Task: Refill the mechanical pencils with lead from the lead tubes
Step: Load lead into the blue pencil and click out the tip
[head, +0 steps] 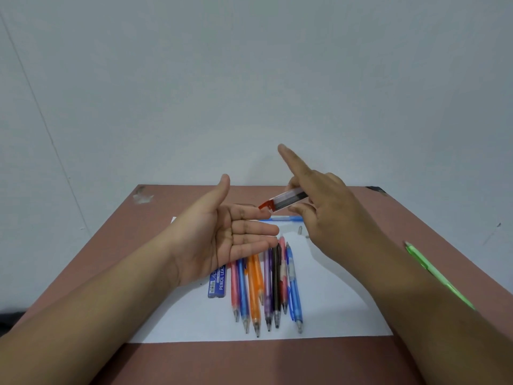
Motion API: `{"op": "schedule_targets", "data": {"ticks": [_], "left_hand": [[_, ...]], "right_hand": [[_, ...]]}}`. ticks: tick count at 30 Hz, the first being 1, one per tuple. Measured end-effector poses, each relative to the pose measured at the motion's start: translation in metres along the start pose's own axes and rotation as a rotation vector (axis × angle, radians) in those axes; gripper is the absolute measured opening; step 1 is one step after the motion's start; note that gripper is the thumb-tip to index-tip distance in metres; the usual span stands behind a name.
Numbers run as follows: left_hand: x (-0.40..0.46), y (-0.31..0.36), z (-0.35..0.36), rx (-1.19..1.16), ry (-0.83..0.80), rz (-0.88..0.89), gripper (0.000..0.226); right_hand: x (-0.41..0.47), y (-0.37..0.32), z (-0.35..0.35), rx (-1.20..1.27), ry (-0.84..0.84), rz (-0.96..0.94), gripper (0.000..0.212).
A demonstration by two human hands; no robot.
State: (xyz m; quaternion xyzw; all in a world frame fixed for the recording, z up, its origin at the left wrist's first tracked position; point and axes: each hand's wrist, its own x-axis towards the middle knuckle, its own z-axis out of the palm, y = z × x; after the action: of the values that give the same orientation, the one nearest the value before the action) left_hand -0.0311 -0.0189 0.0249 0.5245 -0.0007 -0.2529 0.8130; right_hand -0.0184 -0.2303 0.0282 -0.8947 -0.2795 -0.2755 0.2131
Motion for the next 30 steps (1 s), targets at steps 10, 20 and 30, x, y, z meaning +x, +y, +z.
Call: {"op": "schedule_targets", "data": {"ticks": [10,20,30], "left_hand": [[0.001,0.001,-0.002,-0.025,-0.004,0.011,0.103],[0.000,0.002,-0.002,-0.036,-0.016,0.015,0.106],[-0.001,0.001,-0.002,-0.015,-0.019,0.021,0.104]], "right_hand": [[0.001,0.012,0.008,-0.072,0.003,-0.132,0.066],[0.000,0.004,0.002,0.019,-0.033,-0.026,0.100],[0.001,0.005,0.002,-0.037,-0.042,-0.065,0.093]]}}
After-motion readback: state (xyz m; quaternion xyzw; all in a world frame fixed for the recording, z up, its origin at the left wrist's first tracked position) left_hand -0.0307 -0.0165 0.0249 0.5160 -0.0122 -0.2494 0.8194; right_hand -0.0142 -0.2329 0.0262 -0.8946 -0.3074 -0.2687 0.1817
